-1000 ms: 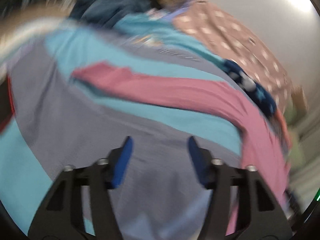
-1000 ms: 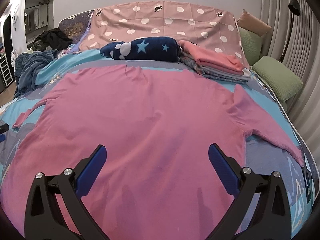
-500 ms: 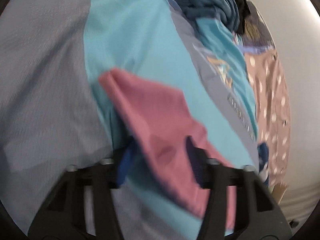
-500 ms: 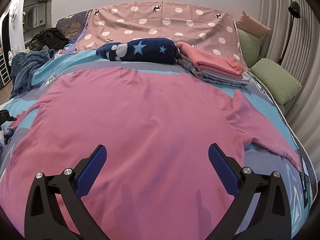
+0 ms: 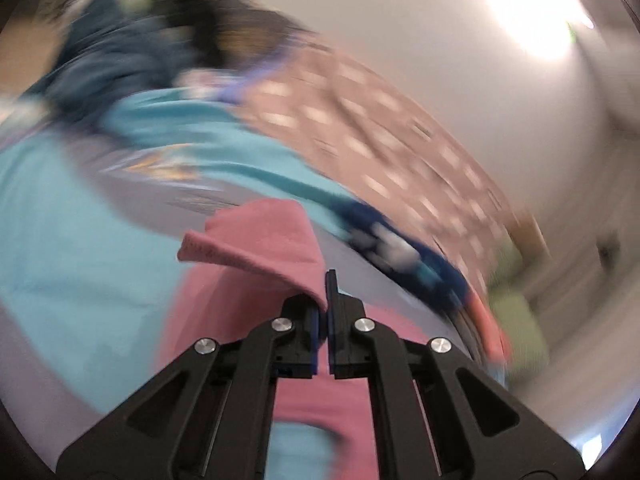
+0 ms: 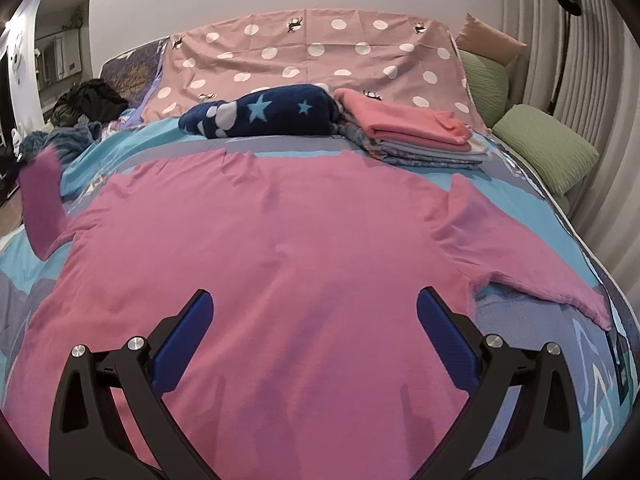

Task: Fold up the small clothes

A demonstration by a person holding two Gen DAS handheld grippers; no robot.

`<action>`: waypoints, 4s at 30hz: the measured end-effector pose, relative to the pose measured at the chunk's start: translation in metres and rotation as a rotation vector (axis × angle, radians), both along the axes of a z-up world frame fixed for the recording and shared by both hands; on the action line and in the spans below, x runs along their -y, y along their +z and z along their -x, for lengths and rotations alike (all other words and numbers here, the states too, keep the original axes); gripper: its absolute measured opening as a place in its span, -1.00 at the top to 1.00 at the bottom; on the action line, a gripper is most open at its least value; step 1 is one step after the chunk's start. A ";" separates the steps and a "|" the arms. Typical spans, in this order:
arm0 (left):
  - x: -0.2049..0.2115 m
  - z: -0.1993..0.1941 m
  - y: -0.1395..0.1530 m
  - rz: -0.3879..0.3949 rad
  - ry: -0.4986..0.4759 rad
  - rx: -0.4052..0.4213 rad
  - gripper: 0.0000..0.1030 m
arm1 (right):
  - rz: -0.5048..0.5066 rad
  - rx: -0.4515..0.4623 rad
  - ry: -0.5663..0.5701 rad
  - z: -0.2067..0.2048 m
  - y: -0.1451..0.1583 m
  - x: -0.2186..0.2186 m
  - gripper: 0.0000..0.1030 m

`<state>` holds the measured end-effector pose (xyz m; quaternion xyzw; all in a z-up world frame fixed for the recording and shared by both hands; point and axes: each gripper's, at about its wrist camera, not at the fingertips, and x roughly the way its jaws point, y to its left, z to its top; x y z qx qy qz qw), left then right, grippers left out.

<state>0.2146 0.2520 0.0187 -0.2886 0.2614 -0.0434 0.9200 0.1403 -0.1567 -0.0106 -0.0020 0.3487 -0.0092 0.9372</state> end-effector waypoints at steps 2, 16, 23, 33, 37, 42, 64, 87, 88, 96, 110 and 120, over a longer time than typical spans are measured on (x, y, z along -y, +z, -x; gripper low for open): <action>0.059 -0.006 0.004 -0.076 -0.134 0.009 0.95 | -0.004 0.004 -0.020 0.003 0.000 0.011 -0.97; 0.191 -0.031 -0.109 -0.004 -0.485 -0.240 0.94 | -0.095 -0.047 0.087 -0.014 0.001 0.035 -0.57; 0.196 -0.024 -0.107 -0.008 -0.492 -0.223 0.91 | -0.212 -0.142 0.415 -0.069 0.026 -0.035 0.01; 0.193 -0.022 -0.107 -0.007 -0.494 -0.213 0.91 | -0.113 -0.428 0.625 -0.154 0.008 -0.138 0.11; 0.192 -0.021 -0.107 -0.002 -0.495 -0.208 0.91 | -0.133 -0.453 0.582 -0.162 -0.001 -0.135 0.96; 0.188 -0.016 -0.099 0.025 -0.518 -0.144 0.75 | -0.319 -0.307 0.454 -0.146 0.030 -0.066 0.97; 0.164 0.018 -0.047 -0.159 -0.445 0.058 -0.15 | -0.516 -0.304 0.179 -0.114 -0.019 0.071 0.21; 0.083 0.014 -0.070 -0.423 -0.284 -0.104 -0.30 | -0.275 -0.164 -0.141 -0.133 0.012 0.095 0.45; 0.089 0.014 -0.071 -0.445 -0.300 -0.107 -0.30 | -0.278 -0.159 -0.103 -0.134 0.019 0.089 0.45; 0.091 0.012 -0.077 -0.449 -0.329 -0.135 -0.13 | -0.145 -0.264 0.433 -0.186 0.048 -0.079 0.21; 0.082 0.005 -0.082 -0.370 -0.329 -0.157 0.37 | -0.025 -0.453 0.706 -0.271 0.000 -0.266 -0.09; 0.039 0.006 -0.090 -0.418 -0.113 -0.287 1.00 | -0.118 -0.435 0.688 -0.298 -0.030 -0.304 1.00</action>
